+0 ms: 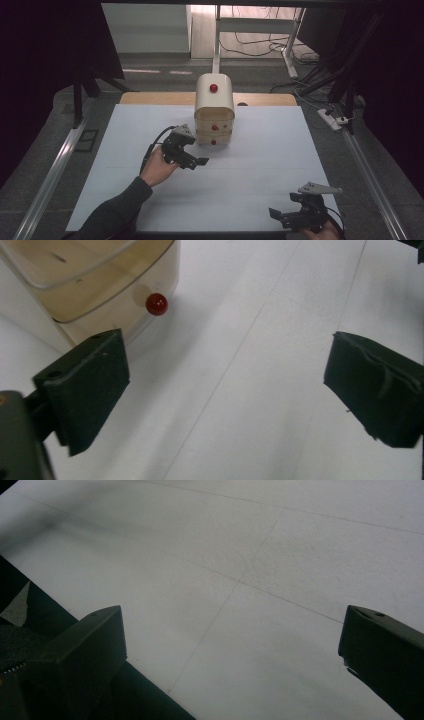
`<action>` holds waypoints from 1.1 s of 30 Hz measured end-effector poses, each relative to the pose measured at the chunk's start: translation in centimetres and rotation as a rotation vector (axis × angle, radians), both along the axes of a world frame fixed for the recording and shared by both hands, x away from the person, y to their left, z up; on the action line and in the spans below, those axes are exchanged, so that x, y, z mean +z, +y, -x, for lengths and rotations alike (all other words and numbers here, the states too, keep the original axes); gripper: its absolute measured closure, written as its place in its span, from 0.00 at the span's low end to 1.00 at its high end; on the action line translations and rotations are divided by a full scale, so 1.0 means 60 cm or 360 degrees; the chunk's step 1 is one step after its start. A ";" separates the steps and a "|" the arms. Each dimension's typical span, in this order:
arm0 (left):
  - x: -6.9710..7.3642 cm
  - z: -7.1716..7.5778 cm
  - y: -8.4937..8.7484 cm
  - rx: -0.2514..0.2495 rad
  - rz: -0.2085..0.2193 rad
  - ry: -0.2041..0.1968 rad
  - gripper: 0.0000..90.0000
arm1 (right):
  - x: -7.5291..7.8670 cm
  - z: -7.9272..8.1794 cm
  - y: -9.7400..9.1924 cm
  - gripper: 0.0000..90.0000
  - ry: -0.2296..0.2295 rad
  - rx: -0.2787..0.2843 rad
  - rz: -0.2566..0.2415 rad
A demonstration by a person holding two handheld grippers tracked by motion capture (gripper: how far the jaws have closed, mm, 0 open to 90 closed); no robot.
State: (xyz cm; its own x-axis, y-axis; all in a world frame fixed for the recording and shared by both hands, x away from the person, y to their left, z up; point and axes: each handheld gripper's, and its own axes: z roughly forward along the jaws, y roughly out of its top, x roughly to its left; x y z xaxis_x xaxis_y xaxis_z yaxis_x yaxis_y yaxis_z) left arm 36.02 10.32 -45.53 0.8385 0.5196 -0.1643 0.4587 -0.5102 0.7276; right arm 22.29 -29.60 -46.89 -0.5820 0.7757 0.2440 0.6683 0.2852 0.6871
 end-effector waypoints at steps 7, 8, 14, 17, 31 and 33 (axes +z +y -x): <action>-0.004 0.010 -0.001 0.0001 -0.0023 -0.0028 0.01 | 0.000 0.000 -0.001 0.00 0.0004 0.0008 -0.0007; -0.004 0.012 0.000 0.0002 -0.0011 -0.0024 0.01 | 0.000 0.000 -0.001 0.00 0.0005 0.0011 -0.0007; -0.007 0.018 0.007 -0.0017 0.0039 -0.0014 0.00 | -0.001 -0.001 -0.001 0.00 0.0013 0.0017 -0.0019; -0.010 0.019 0.011 -0.0015 0.0050 -0.0003 0.00 | 0.000 -0.001 -0.002 0.00 0.0014 0.0017 -0.0022; -0.003 0.037 0.021 -0.0044 0.0054 -0.0034 0.00 | 0.000 -0.001 -0.001 0.00 0.0008 0.0006 -0.0017; -0.002 0.039 0.023 -0.0045 0.0058 -0.0032 0.00 | 0.000 -0.001 -0.001 0.00 0.0005 -0.0001 -0.0011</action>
State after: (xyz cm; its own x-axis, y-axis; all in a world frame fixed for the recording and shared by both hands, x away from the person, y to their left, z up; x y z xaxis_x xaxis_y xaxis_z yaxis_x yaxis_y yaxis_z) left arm 33.67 11.69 -45.63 0.8559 0.4899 -0.1656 0.4298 -0.4957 0.7547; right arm 22.32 -29.67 -46.88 -0.5809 0.7743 0.2512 0.6705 0.2802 0.6869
